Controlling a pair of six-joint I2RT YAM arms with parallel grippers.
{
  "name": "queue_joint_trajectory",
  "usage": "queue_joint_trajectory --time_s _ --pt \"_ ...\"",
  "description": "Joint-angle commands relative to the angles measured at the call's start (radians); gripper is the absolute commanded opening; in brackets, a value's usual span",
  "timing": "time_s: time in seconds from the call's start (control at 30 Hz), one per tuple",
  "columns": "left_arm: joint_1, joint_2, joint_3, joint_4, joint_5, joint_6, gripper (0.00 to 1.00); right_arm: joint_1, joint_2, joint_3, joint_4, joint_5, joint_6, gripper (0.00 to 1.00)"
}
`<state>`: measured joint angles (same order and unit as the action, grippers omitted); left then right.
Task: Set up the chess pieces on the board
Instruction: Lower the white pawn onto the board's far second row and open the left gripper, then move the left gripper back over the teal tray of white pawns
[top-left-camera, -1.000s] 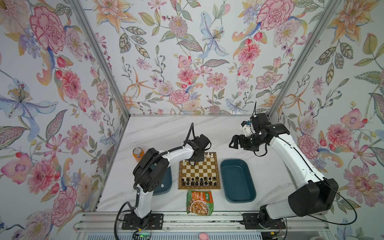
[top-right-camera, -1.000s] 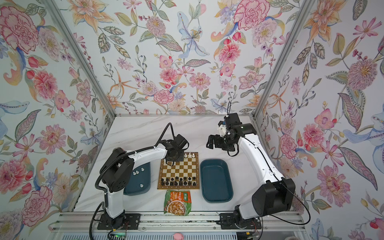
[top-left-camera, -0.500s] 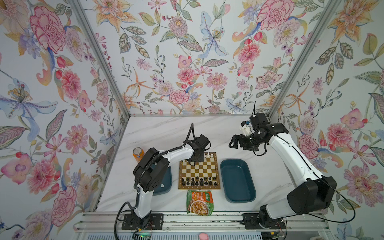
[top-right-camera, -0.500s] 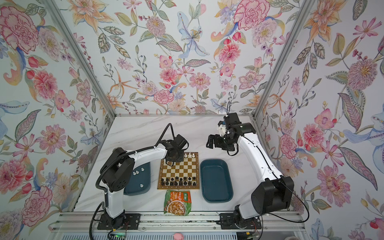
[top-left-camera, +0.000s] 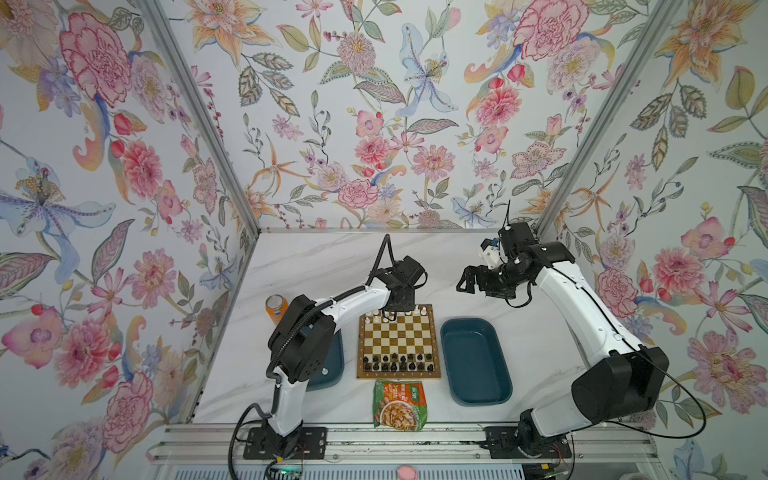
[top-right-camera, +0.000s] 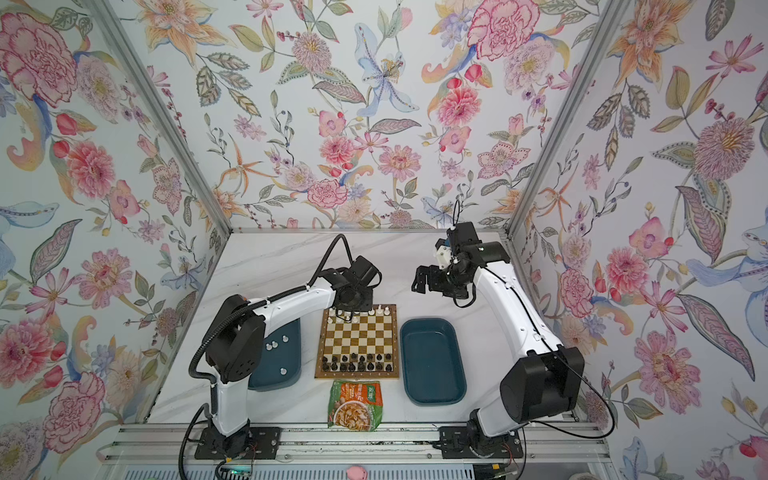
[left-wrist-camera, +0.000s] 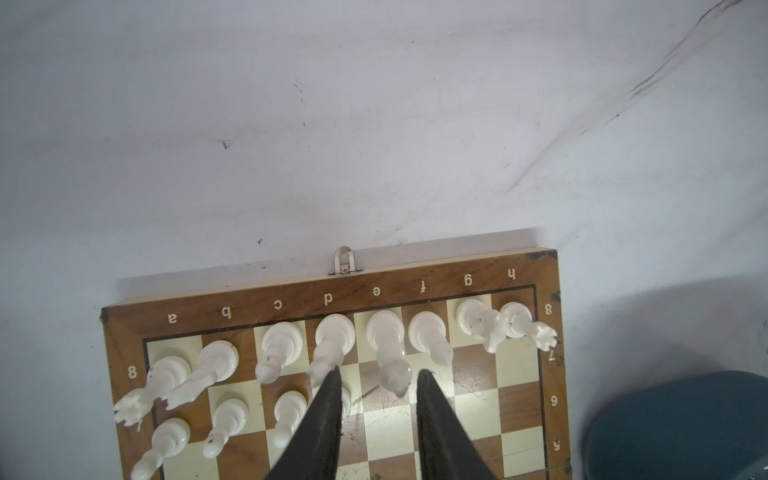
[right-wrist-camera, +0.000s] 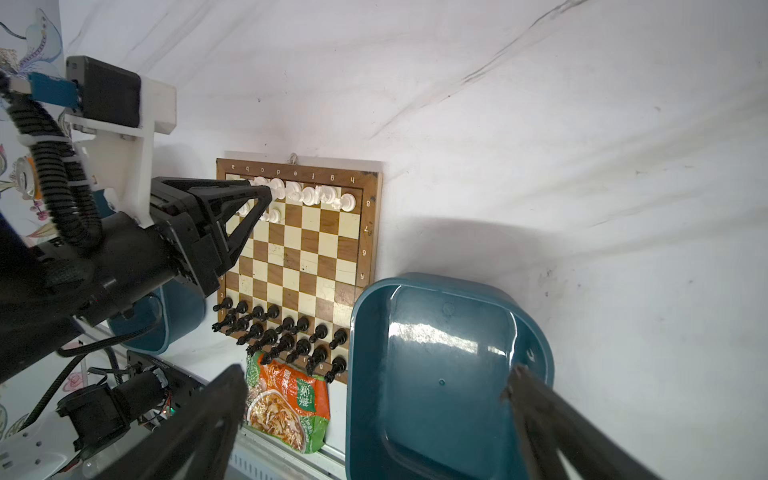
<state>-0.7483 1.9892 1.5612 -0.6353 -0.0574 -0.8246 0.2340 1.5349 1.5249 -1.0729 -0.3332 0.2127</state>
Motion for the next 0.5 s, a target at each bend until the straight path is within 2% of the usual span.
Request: queue_joint_trajectory --time_s 0.0,0.2,0.47 --pt "0.033 -0.057 0.016 -0.052 -0.026 0.015 0.34 0.009 0.02 0.05 -0.005 -0.007 -0.01 0.99" --pt "0.113 -0.236 -0.108 -0.054 -0.093 0.013 0.35 0.083 0.076 0.116 -0.005 0.009 -0.005 0.99" --pt "0.241 -0.56 -0.44 -0.023 -0.101 -0.024 0.34 0.17 0.17 0.211 -0.005 0.013 0.01 0.99"
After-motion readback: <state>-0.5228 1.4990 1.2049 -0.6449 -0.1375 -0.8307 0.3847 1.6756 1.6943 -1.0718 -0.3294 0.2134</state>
